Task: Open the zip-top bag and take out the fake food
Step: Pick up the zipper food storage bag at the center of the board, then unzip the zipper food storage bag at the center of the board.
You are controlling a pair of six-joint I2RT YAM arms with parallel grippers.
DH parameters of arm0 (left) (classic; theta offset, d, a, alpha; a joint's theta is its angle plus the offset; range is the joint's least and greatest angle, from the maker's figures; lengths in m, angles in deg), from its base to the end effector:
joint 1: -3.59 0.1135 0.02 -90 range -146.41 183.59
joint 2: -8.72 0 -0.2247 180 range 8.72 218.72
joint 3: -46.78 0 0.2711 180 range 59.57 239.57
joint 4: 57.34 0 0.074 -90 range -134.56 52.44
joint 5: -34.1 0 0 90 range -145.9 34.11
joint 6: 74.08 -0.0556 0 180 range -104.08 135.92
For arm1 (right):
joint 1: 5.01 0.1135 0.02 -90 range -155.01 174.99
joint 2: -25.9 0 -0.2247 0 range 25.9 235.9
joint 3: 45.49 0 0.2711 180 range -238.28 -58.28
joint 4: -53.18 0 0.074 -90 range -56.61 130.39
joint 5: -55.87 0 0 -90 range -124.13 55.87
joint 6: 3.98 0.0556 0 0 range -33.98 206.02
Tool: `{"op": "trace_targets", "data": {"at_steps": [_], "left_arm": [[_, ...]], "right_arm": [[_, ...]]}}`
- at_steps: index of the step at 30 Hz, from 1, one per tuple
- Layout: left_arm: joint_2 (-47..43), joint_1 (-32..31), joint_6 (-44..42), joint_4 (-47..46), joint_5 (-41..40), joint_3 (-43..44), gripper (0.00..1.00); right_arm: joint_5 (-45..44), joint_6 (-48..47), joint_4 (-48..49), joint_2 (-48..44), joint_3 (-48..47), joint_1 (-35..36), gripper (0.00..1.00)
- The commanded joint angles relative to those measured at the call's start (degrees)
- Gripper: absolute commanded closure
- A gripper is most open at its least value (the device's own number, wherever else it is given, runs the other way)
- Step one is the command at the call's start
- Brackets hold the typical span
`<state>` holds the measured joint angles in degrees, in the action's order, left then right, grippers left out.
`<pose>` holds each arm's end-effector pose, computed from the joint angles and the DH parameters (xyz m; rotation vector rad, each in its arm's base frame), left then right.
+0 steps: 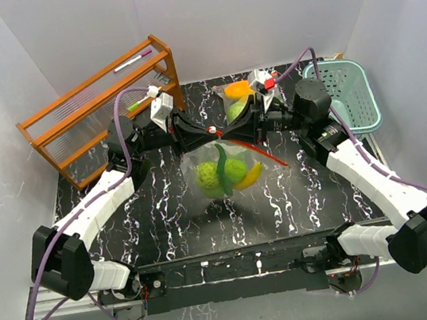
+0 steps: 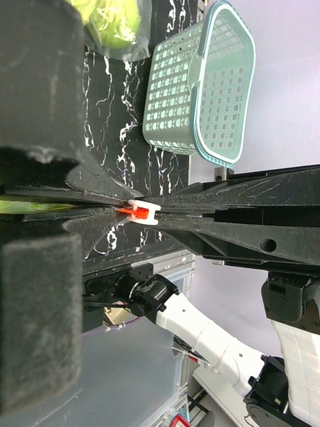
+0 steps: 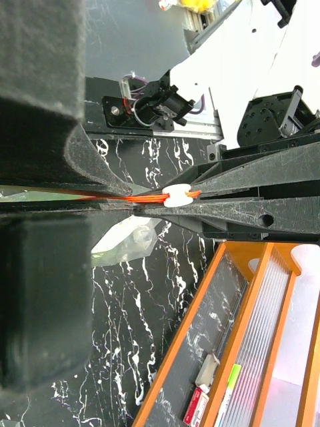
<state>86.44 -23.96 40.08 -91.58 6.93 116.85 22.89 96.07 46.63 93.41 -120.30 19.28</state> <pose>0.2695 -0.1964 0.3415 1.0880 1.0372 -1.3421 0.2608 0.1689 0.3569 -1.0009 1.3804 1.2220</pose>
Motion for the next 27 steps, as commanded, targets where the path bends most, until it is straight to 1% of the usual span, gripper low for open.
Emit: {"op": "trace_targets", "data": {"at_steps": [1, 5, 6, 10, 12, 16, 21, 27], "left_arm": [[0.42, -0.13, 4.24, -5.70, 2.86, 0.90, 1.00], [1.81, -0.14, 5.27, -5.39, 3.06, 1.16, 1.00], [1.75, -0.18, 5.28, -5.01, 2.64, 1.13, 1.00], [1.90, -0.21, 6.12, -5.75, 1.82, -0.02, 1.00], [2.44, -0.21, 7.25, -6.98, 1.99, -0.58, 1.00], [2.64, -0.22, 9.77, -9.98, 2.15, -1.50, 1.00], [2.31, -0.31, 10.13, -9.50, 2.81, -0.85, 1.00], [0.93, -0.27, 7.98, -6.60, 2.52, -0.77, 1.00]], "right_arm": [[-0.57, 0.66, 2.93, -1.86, -1.20, -0.15, 0.93], [-1.20, 0.83, 3.76, -2.41, -1.23, -0.13, 0.92], [-1.42, 1.12, 4.22, -2.51, -1.34, -0.10, 0.90], [-0.15, 1.56, 8.36, -4.29, 0.02, -0.09, 0.62], [-0.90, 2.08, 10.57, -4.83, 1.20, -0.11, 0.58], [-0.30, 2.32, 10.74, -3.67, 0.54, 0.02, 0.56], [0.29, 3.01, 13.29, -0.63, -0.33, 0.93, 0.56], [-0.73, 3.51, 13.35, 1.93, -1.01, 1.93, 0.56]]}}
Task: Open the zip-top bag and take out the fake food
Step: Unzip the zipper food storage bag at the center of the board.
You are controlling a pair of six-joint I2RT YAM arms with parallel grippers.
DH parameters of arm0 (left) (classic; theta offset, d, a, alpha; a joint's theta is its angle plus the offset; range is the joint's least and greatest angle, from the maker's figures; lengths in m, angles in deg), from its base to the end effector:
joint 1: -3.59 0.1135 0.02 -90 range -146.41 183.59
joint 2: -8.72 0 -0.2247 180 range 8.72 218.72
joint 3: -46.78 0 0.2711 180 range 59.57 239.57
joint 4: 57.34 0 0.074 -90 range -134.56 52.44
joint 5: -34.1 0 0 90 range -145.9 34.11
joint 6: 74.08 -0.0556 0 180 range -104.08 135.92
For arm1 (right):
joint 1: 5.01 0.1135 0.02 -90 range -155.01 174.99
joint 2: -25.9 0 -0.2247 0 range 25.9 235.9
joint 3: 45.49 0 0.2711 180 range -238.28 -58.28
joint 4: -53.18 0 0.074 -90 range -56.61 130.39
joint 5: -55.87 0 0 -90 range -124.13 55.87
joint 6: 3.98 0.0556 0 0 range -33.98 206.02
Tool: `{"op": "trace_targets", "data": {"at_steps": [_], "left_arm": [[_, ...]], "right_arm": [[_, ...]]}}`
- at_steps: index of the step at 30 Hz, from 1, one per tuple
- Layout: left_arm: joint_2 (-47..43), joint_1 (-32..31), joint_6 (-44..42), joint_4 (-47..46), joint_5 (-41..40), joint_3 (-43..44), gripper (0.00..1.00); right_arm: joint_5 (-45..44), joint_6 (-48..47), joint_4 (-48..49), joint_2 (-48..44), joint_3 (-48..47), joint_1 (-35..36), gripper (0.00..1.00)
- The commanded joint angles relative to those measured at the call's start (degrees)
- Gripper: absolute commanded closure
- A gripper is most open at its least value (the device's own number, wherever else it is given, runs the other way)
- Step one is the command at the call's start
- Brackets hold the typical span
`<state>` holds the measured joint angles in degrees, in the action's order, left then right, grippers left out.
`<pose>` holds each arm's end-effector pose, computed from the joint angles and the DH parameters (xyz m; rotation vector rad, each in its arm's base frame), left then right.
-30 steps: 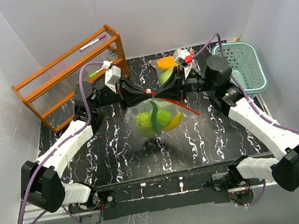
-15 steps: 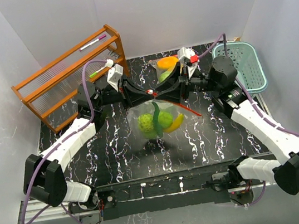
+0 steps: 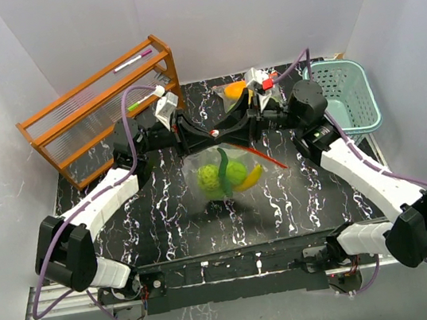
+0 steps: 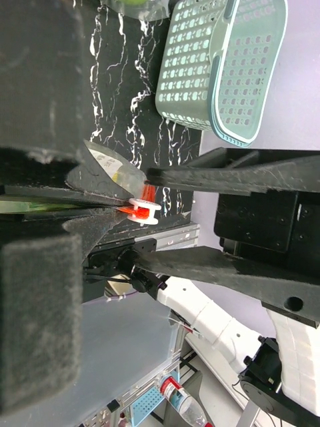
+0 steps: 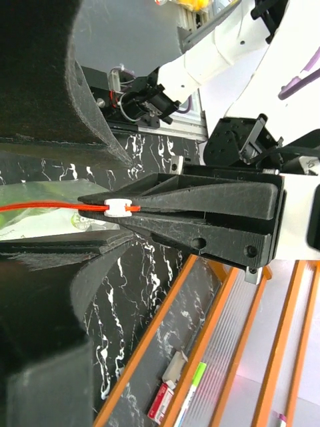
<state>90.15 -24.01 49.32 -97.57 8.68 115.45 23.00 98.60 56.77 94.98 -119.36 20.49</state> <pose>0.2761 -0.2010 0.3210 1.0576 1.1244 -1.4763 0.2624 0.1769 0.3612 -1.0142 1.2663 1.2248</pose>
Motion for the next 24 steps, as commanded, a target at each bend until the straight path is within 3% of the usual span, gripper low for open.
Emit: {"op": "trace_targets", "data": {"at_steps": [1, 5, 10, 15, 24], "left_arm": [[-2.78, -0.23, -1.65, 0.01, 0.61, 0.64, 1.00], [-4.21, -0.22, -3.06, 1.60, 0.46, 0.72, 1.00], [-4.61, -0.27, -3.24, 1.24, -0.17, 0.71, 1.00], [-4.83, -0.24, -3.20, 0.77, -0.67, 0.58, 1.00], [-7.51, -0.18, -7.41, 5.39, -6.75, 0.10, 1.00]], "right_arm": [[-1.17, 1.43, 3.45, 0.56, -1.94, 0.89, 0.56], [-1.03, 3.18, 5.07, 1.53, -2.38, 1.57, 0.60], [-1.52, 3.24, 3.69, 2.29, -2.74, 1.84, 0.80], [-2.31, 3.10, 3.25, 2.11, -1.86, 1.85, 0.92], [-7.77, 1.32, -3.99, 1.67, -3.88, 1.85, 0.93]]}}
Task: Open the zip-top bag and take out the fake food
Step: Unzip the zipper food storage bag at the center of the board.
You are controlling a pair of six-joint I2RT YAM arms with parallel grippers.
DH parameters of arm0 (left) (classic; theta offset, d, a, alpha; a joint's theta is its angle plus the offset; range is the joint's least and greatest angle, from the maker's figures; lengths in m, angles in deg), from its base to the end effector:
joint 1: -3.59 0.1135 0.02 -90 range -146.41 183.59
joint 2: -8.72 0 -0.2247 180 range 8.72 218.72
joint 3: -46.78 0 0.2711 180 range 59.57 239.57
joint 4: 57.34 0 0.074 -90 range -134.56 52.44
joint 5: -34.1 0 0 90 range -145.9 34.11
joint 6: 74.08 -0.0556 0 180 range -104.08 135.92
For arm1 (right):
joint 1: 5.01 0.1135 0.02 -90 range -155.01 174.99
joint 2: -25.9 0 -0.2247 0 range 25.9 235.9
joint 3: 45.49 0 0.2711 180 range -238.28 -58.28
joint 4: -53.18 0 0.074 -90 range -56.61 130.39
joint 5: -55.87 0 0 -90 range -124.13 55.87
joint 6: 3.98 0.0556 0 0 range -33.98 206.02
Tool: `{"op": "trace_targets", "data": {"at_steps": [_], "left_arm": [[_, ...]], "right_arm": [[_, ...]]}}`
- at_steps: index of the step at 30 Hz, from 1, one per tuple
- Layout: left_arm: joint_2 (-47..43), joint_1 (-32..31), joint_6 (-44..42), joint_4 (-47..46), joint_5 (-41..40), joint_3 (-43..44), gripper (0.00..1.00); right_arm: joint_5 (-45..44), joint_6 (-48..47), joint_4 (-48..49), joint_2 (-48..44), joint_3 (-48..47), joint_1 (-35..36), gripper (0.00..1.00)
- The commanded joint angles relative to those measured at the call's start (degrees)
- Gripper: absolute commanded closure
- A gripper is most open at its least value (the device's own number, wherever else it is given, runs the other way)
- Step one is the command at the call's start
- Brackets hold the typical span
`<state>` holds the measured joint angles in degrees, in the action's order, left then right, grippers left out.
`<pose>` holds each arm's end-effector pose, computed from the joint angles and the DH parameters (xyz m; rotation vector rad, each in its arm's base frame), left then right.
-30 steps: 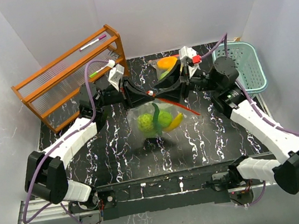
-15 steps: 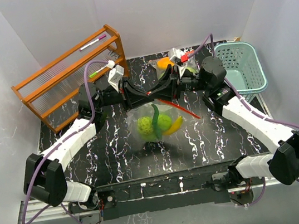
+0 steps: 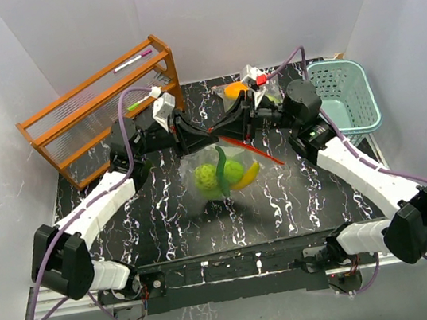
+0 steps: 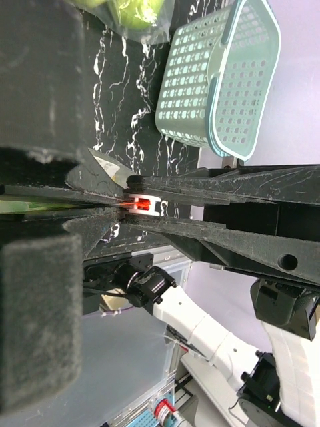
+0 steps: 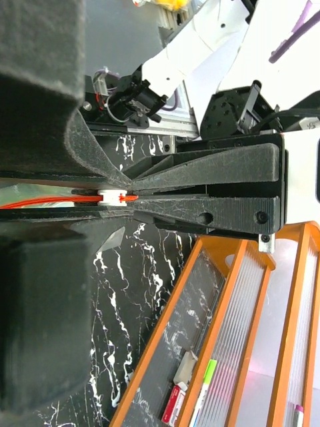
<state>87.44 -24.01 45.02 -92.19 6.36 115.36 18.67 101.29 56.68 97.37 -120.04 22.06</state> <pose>0.2729 -0.1982 0.3279 1.0372 1.1294 -1.4201 0.2703 0.1879 0.3534 -0.9398 1.3414 1.2421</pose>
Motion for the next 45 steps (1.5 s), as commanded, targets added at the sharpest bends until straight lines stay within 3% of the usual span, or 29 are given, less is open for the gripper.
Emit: {"op": "trace_targets", "data": {"at_steps": [1, 7, 12, 16, 22, 28, 32, 36, 37, 41, 45], "left_arm": [[-5.39, -0.16, -3.66, 0.14, -5.89, -0.03, 1.00], [-7.64, 0.65, -4.72, 2.01, -8.21, 0.30, 1.00], [-6.35, 1.94, -8.29, 9.44, -8.86, 3.57, 1.00], [-5.06, 4.89, -3.69, 4.46, -9.02, 3.28, 1.00], [-3.81, 10.21, -2.14, 5.05, -15.31, 4.07, 1.00], [-1.81, 15.81, 5.74, -0.21, -19.66, 4.07, 1.00], [0.56, 16.52, 8.75, -3.25, -16.95, 4.71, 1.00], [5.57, 16.50, 18.32, -14.66, -10.47, 3.80, 1.00], [6.83, 16.47, 20.67, -17.32, -8.36, 3.58, 1.00], [10.35, 16.09, 28.68, -30.01, -2.77, 0.36, 1.00], [13.74, 15.78, 38.59, -44.29, 1.00, -2.75, 1.00]], "right_arm": [[-3.48, -1.86, -4.57, -0.97, -3.09, 0.30, 0.93], [-4.65, -3.72, -6.73, -4.06, 0.57, 0.24, 0.93], [-6.39, -5.66, -6.93, -6.21, 4.94, 0.19, 0.93], [-7.70, -7.08, -9.11, -7.89, 7.71, 0.22, 0.93], [-10.86, -8.34, -13.61, -13.62, 13.16, 0.22, 0.93], [-14.38, -8.16, -19.12, -20.75, 20.12, 0.24, 0.93], [-16.66, -7.31, -21.19, -25.23, 23.58, 0.26, 0.93], [-18.86, -6.50, -20.63, -26.01, 23.88, 0.24, 0.92], [-19.89, -6.37, -20.42, -25.69, 23.47, 0.20, 0.89], [-22.26, -6.53, -19.40, -23.39, 20.61, 0.26, 0.46], [-25.77, -6.37, -17.03, -20.16, 16.60, 0.19, 0.40]]}}
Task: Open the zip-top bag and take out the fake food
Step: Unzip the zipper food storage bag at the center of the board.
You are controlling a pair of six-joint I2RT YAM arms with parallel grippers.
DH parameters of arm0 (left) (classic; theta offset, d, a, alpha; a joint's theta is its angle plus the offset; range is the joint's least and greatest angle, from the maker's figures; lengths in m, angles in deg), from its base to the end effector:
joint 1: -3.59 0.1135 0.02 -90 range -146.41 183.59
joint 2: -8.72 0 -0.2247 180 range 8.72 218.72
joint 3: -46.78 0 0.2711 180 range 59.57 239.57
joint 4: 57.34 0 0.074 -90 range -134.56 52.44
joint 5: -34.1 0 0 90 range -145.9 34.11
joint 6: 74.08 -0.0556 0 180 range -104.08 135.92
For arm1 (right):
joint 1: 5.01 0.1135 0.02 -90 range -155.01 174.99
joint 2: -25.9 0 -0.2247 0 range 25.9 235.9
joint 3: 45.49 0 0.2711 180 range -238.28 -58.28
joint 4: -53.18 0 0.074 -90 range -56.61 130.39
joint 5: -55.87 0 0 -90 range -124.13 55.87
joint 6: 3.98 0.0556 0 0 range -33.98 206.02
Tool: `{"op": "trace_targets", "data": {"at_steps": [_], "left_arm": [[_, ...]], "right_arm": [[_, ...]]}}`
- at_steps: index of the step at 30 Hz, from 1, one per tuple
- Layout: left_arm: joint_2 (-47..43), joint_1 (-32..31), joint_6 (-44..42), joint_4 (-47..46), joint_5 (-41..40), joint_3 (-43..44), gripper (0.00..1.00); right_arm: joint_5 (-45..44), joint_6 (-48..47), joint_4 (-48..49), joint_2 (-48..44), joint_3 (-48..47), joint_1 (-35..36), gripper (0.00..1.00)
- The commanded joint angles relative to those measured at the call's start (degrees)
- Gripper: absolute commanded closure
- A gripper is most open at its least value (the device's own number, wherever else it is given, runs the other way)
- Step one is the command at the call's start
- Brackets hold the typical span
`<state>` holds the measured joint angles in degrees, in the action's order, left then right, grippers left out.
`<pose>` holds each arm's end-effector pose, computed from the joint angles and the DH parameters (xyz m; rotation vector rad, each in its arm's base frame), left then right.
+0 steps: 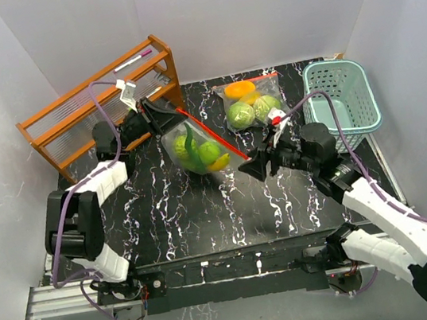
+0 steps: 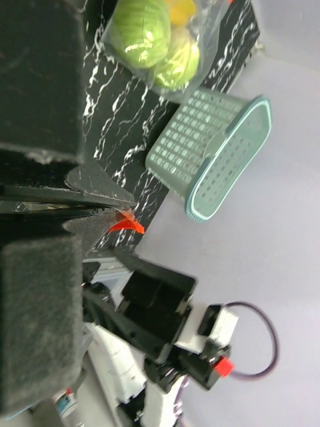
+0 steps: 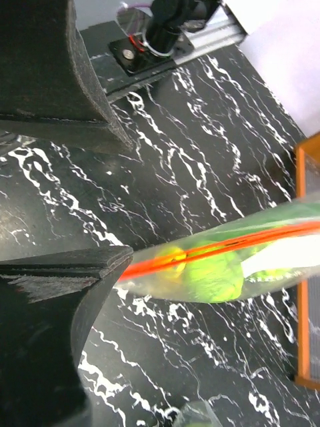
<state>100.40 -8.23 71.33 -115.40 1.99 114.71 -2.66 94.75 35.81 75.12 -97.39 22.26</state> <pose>0.3430 -0.1199 0.2873 0.5890 1.2913 -1.4788 0.2191 0.1456 0.2655 -0.6944 1.7598 0.9362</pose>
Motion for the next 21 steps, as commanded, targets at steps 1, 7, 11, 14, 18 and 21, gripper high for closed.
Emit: {"op": "trace_targets", "data": {"at_steps": [1, 7, 11, 14, 18, 21], "left_arm": [[1.53, -0.01, 14.65, -24.70, 5.85, -2.61, 1.00], [4.98, -0.50, 20.27, -31.71, 6.67, -3.30, 1.00], [5.67, -1.29, 19.18, -31.72, 6.15, -5.40, 1.00], [5.79, -1.47, 18.70, -31.71, 6.17, -5.97, 1.00], [5.87, -1.52, 17.75, -30.69, 5.82, -6.04, 1.00], [6.52, -1.51, 16.97, -30.16, 5.47, -6.11, 1.00]], "right_arm": [[-5.62, 0.29, 4.14, 3.17, -7.11, 0.06, 0.40], [-9.66, 1.60, 7.52, 10.31, -12.19, 0.06, 0.43], [-9.43, 1.86, 10.56, 14.70, -13.14, 0.07, 0.49], [-6.79, 2.14, 11.56, 17.35, -13.57, 0.06, 0.51], [-1.26, 3.69, 13.89, 18.37, -12.34, 0.17, 0.50], [-0.97, 4.50, 15.07, 17.81, -10.88, 0.71, 0.46]]}}
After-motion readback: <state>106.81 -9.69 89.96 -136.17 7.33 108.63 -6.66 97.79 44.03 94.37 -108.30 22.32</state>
